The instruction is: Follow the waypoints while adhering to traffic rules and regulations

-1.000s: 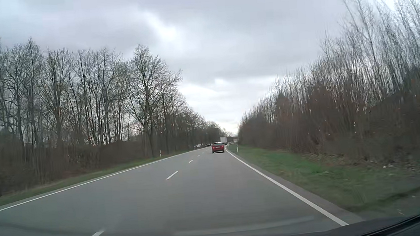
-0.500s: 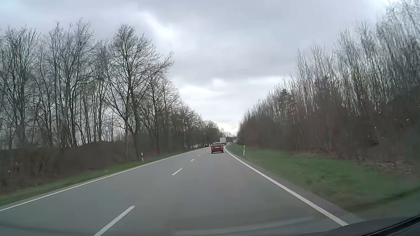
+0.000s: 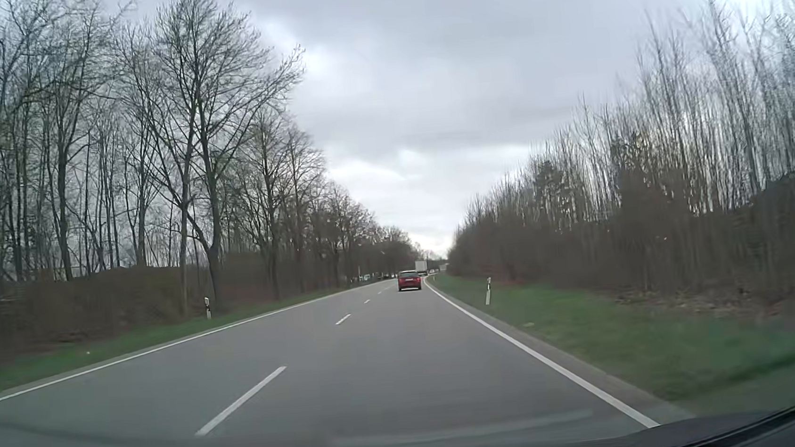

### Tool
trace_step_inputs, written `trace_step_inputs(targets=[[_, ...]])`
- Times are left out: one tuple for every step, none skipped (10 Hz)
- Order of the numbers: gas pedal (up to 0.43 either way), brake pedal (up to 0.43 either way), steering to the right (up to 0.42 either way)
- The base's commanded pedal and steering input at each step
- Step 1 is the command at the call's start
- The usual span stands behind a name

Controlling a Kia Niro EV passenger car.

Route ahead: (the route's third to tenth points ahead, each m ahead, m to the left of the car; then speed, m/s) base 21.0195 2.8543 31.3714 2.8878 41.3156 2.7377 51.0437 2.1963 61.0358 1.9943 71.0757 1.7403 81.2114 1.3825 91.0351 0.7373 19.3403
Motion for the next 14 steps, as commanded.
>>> trace_step_inputs(targets=[[0.138, 0.0, 0.003], [0.138, 0.0, 0.004], [0.138, 0.0, 0.004], [0.138, 0.0, 0.004], [0.138, 0.0, 0.004], [0.138, 0.0, 0.003], [0.138, 0.0, 0.003], [0.138, 0.0, 0.003], [0.138, 0.0, 0.003], [0.138, 0.0, 0.003], [0.138, 0.0, 0.003], [0.138, 0.0, 0.003], [0.138, 0.0, 0.003], [0.138, 0.0, 0.003]])
